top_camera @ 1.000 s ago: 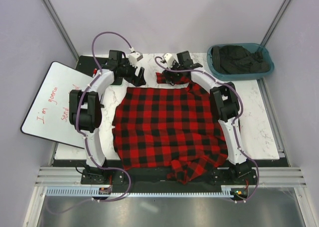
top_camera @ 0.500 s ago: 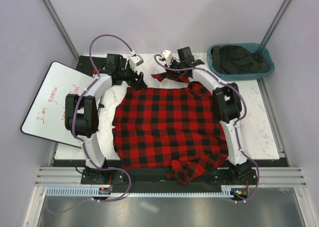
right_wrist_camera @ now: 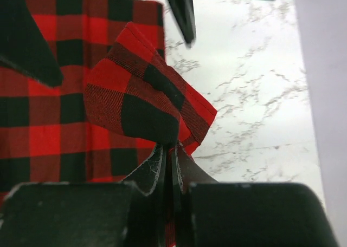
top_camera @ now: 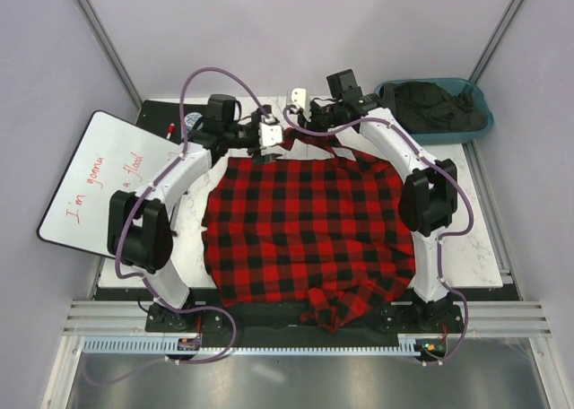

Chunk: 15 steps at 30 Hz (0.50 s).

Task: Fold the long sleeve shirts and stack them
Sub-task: Fold the shirt

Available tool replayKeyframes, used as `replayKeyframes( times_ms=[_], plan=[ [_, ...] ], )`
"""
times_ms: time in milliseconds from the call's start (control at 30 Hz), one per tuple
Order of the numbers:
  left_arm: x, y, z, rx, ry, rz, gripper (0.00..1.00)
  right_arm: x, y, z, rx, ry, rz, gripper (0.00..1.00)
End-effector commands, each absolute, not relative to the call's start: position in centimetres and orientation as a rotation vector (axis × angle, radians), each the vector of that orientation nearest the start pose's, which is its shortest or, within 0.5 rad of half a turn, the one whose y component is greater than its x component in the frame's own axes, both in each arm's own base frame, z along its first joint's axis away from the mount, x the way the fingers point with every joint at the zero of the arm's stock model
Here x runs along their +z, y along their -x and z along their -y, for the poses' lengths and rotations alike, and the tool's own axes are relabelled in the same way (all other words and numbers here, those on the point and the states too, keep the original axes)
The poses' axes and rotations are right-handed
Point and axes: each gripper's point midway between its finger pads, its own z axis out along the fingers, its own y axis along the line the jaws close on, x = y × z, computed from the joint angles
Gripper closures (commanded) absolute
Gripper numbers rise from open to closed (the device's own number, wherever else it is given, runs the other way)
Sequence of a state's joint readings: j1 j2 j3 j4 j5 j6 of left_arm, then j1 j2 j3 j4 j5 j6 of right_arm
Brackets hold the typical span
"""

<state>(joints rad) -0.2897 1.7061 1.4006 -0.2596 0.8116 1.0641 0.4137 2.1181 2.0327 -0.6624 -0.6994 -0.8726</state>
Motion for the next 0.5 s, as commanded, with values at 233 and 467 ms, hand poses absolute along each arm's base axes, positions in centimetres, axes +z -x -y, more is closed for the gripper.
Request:
replayKeyframes(
  times_ms=[233,467],
  plan=[
    [19.7,-43.7,25.8,-0.185,-1.697,-1.186,0.78,20.1,-43.9,-30.8,0.638,1.68,-1.406,0.91],
    [19.2,-43.4,25.8,-0.433,-1.473,-1.628,0.98,20.9,-48.2,-27.0,0.631,1.385,-1.626,0.02]
  ],
)
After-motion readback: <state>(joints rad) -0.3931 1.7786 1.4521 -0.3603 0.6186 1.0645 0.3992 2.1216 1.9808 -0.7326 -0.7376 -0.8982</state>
